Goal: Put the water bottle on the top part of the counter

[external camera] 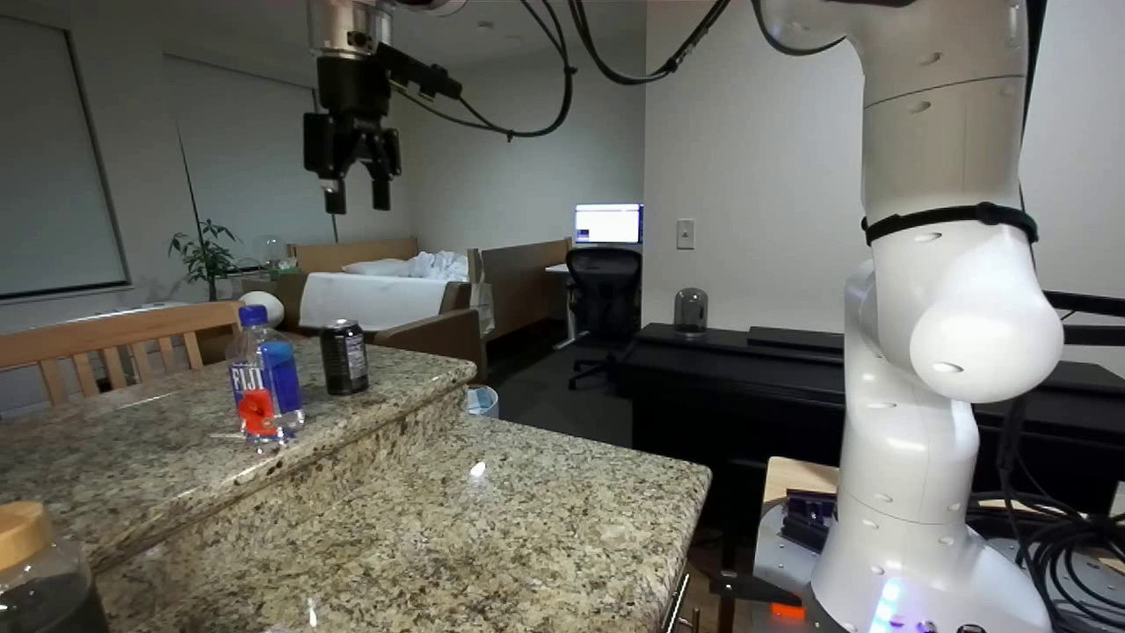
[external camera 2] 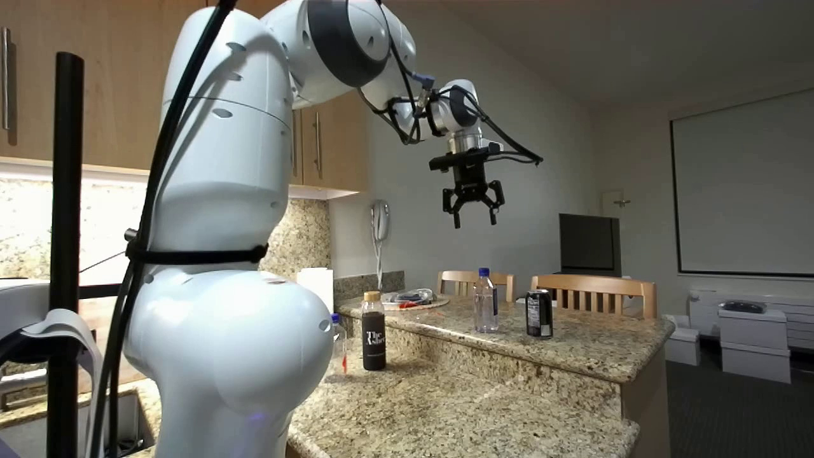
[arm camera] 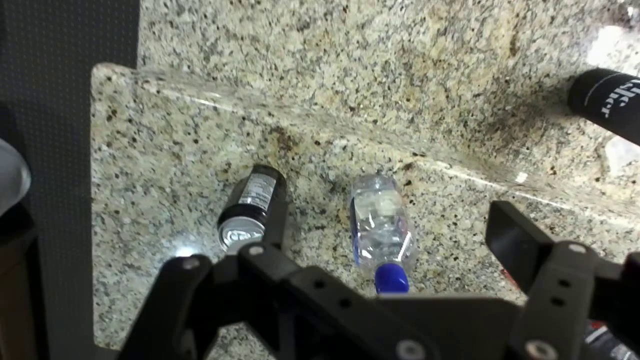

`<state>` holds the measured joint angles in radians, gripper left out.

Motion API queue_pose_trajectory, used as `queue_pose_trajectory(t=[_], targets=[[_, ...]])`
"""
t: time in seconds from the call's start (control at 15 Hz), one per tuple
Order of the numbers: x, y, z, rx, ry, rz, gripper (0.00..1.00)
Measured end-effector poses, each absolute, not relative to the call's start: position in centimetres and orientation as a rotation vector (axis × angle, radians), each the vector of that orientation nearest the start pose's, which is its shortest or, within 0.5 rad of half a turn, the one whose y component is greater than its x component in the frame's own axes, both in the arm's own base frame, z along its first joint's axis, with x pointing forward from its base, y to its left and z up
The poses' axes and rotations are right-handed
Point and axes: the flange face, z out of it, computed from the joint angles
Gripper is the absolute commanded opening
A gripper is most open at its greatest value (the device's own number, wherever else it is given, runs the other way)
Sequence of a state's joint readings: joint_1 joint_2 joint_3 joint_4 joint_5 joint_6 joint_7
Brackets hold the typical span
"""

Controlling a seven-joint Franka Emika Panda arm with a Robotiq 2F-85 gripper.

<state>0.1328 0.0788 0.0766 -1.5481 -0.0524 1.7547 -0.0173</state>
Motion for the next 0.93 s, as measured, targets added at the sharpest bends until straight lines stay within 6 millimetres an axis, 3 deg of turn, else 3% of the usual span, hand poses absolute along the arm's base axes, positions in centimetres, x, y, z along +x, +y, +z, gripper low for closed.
queue_pose_trajectory(t=[0.53, 0.93], targets=[[52.3, 10.4, 57.9, -3.229, 0.121, 0.004, 1.0], [49.7, 9.9, 54.9, -3.195, 0.235, 0.035, 1.0]])
